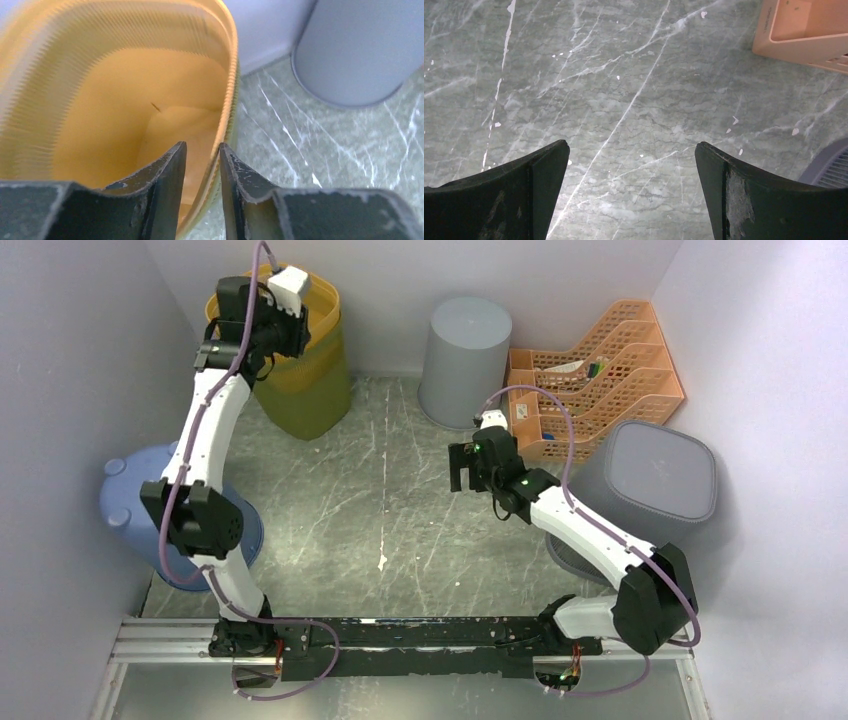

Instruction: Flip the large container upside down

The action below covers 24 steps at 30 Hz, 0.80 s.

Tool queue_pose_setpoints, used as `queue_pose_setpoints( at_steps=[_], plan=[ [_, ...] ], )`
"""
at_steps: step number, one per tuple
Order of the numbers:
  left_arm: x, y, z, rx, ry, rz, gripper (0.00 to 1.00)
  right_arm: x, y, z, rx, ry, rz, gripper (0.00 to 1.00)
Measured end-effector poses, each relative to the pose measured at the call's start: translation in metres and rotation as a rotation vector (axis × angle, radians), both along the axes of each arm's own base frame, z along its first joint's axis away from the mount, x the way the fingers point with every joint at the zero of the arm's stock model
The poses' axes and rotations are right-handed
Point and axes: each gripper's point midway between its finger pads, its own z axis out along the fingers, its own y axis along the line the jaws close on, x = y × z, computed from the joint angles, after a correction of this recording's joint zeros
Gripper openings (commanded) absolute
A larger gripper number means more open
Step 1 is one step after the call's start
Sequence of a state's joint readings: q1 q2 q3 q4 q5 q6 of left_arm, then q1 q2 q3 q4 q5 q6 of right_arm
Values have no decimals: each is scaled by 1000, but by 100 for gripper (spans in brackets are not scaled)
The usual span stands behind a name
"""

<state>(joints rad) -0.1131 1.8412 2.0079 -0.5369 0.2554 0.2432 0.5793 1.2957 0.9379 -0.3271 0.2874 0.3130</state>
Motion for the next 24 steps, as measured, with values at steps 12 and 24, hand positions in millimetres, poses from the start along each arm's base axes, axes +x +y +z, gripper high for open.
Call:
queue_pose_setpoints(
  at_steps=[12,24],
  plan=[
    [-106,24,231,-105,-565,75,9,5,6,-14,-2,26,11,100],
    [-18,-20,42,-8,-69,-255,55,4,5,-14,-7,30,11,100]
  ],
)
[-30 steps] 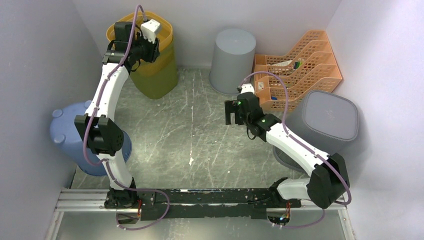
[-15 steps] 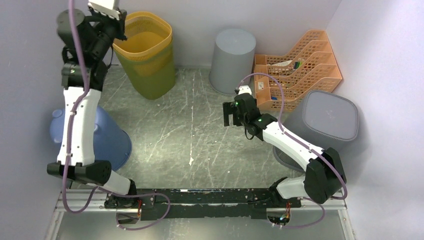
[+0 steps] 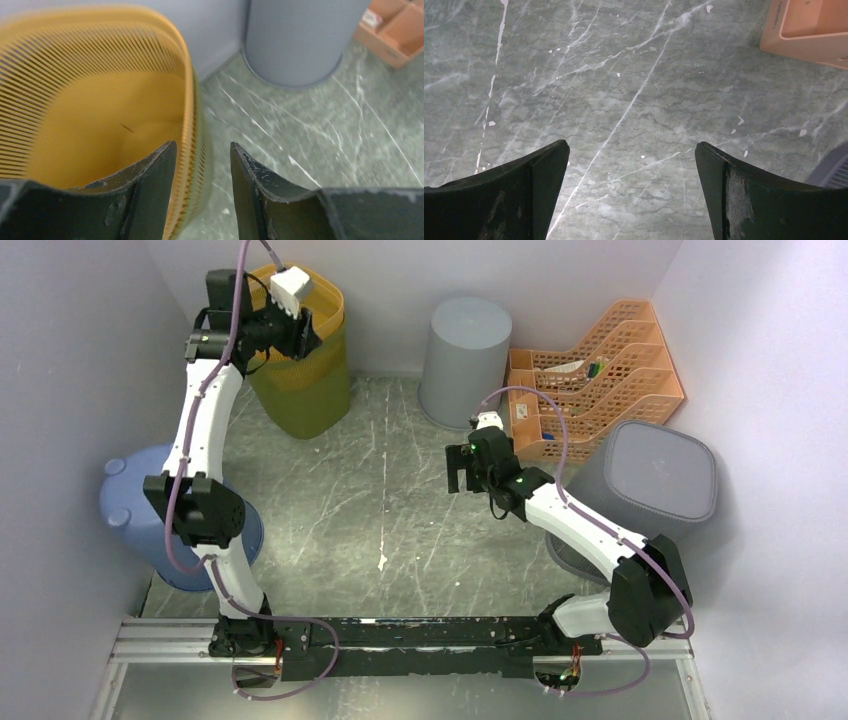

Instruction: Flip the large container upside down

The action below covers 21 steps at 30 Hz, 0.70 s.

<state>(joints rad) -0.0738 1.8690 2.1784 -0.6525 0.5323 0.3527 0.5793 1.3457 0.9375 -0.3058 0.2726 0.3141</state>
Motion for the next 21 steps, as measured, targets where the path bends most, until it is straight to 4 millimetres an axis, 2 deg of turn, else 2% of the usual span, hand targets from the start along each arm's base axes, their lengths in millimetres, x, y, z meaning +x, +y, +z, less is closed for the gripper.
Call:
queue_pose_setpoints(
  at_steps=[2,3,7,14,21],
  plan=[
    [3,-2,-34,-4,89,-25,55,0,-2,1,-6,-4,-5,100],
    [4,-2,-41,-5,101,-35,55,-1,-3,2,-8,-6,-6,100],
    [1,-2,-36,-17,90,-53,51,-1,-6,4,-17,-14,-14,100],
    [4,2,-35,-3,83,-29,44,-6,-10,-5,-33,4,-17,100],
    [13,15,-49,47,103,38,51,-6,-10,-5,-31,5,-16,100]
  ],
)
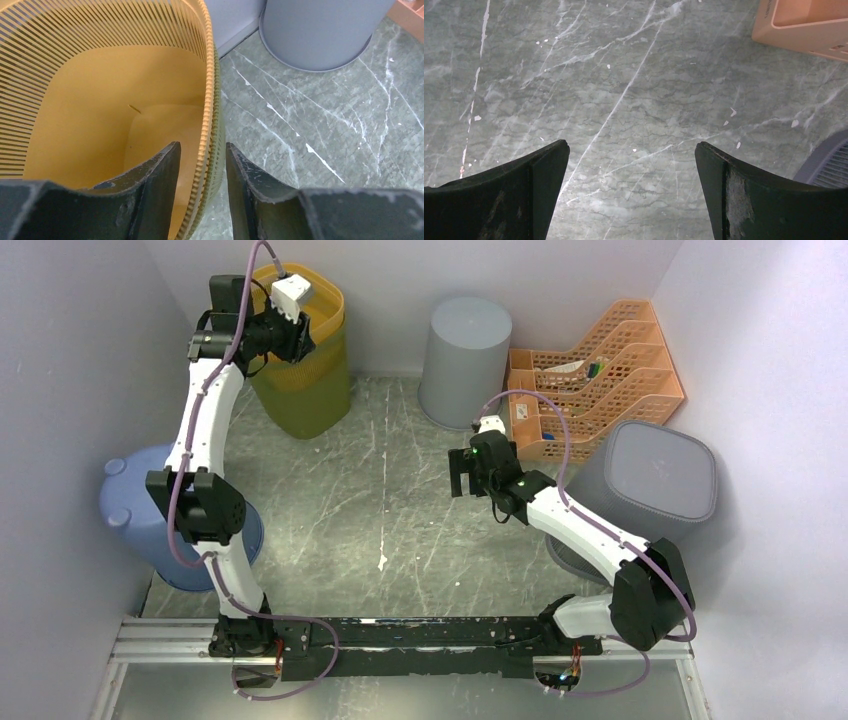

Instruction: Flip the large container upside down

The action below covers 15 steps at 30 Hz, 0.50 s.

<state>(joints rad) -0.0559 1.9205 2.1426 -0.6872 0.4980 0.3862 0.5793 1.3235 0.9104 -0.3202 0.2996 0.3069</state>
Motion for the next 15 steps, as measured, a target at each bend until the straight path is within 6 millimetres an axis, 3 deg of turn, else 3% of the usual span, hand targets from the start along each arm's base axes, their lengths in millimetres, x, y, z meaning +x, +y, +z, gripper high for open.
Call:
queue_pose_setpoints(
  at_steps=[7,9,11,15],
  plan=[
    [5,6,-18,38,35,18,47,0,0,0,0,1,0,100],
    [8,8,-21,52,33,25,33,0,0,0,-1,0,0,100],
    [9,10,-21,57,30,34,11,0,-1,0,-3,2,-1,100],
    [9,11,-21,59,33,45,7,-2,-1,-2,-7,7,-1,100]
  ],
)
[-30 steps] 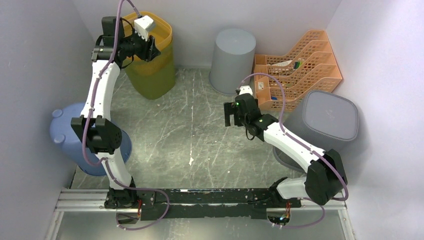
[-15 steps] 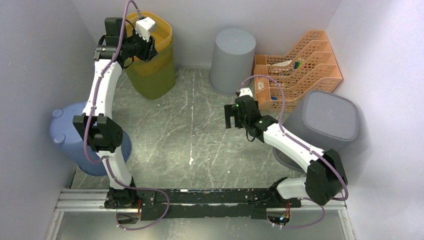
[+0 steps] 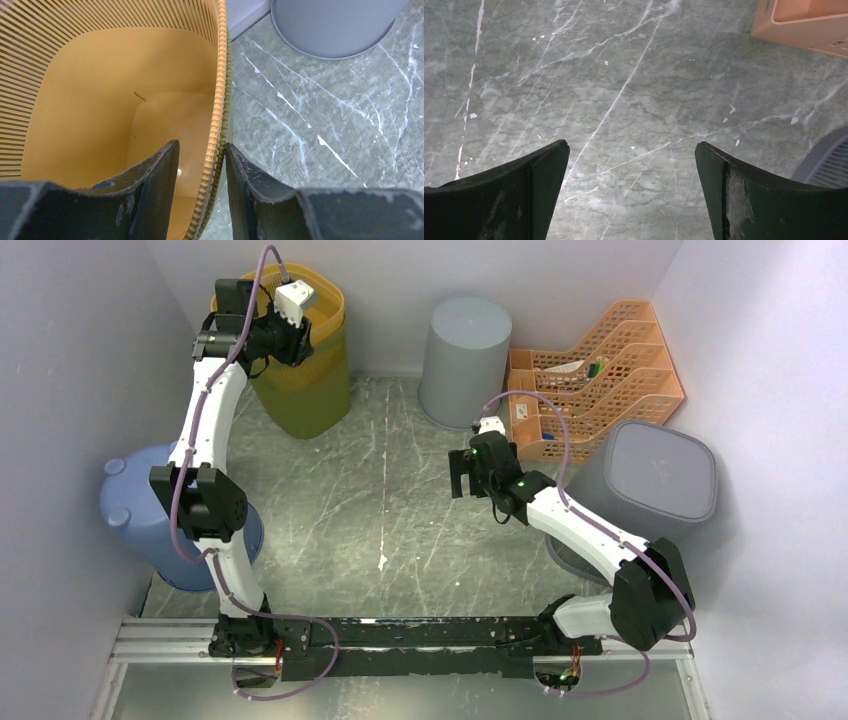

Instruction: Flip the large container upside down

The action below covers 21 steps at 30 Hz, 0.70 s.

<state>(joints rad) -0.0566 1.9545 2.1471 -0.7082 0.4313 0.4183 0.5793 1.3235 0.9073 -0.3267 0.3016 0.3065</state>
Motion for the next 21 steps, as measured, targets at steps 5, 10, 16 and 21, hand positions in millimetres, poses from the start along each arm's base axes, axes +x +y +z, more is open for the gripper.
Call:
queue_pose_setpoints(
  at_steps=[5,10,16,21],
  plan=[
    [0,-1,2,-11,1,5,7,-1,0,-1,-2,2,-1,100],
    [-9,-2,15,-76,-18,39,7,0,0,-3,-4,9,0,100],
    [-45,-4,106,-178,-197,62,7,0,0,-14,-21,36,1,100],
    [-79,-8,179,-236,-352,36,9,0,1,-16,-22,42,3,100]
  ],
)
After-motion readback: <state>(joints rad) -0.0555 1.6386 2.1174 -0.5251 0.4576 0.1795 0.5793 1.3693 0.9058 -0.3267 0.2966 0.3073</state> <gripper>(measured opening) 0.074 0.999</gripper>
